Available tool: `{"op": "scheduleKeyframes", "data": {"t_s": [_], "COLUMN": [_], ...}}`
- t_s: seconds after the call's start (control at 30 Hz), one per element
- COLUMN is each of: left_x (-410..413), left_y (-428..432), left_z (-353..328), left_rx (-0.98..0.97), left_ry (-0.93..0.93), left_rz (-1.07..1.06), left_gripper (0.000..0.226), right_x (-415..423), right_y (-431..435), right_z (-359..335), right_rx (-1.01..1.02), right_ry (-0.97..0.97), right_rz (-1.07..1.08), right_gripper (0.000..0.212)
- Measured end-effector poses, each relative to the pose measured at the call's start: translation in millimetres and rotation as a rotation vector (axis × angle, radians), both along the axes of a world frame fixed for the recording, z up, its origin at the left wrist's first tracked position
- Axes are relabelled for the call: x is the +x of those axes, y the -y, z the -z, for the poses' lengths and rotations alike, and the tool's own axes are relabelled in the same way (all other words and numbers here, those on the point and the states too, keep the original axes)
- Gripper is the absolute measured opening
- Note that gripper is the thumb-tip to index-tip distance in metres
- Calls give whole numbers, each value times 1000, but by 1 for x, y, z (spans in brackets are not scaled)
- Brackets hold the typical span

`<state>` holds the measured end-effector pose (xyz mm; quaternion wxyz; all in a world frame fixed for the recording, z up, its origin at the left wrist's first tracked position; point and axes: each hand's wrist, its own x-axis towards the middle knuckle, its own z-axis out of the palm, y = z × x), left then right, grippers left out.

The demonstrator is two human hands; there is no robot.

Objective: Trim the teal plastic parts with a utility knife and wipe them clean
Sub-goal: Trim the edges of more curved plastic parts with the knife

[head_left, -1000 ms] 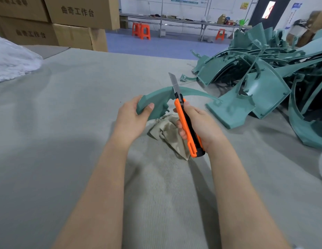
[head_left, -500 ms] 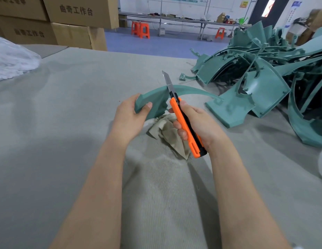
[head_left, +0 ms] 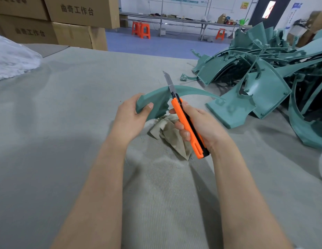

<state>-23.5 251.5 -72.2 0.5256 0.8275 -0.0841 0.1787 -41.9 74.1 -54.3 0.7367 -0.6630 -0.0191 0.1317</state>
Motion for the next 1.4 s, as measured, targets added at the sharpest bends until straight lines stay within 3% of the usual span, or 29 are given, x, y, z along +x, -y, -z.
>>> {"op": "scheduleKeyframes", "data": {"t_s": [0.73, 1.1, 1.27, 1.4], "left_x": [3, 0, -2, -4], "left_y": [2, 4, 5, 5], "left_z": [3, 2, 1, -1], "left_rx": [63, 75, 70, 82], "left_ry": [42, 31, 17, 16], "left_rz": [13, 3, -1, 4], "left_gripper": [5, 12, 12, 12], "right_x": [1, 1, 4, 8], "right_y": [9, 13, 8, 5], "right_z": [-1, -2, 2, 3], "right_rx": [68, 86, -57, 4], "right_ry": [-78, -120, 53, 179], "right_rz": [-60, -72, 190, 525], "right_gripper": [42, 42, 43, 38]}}
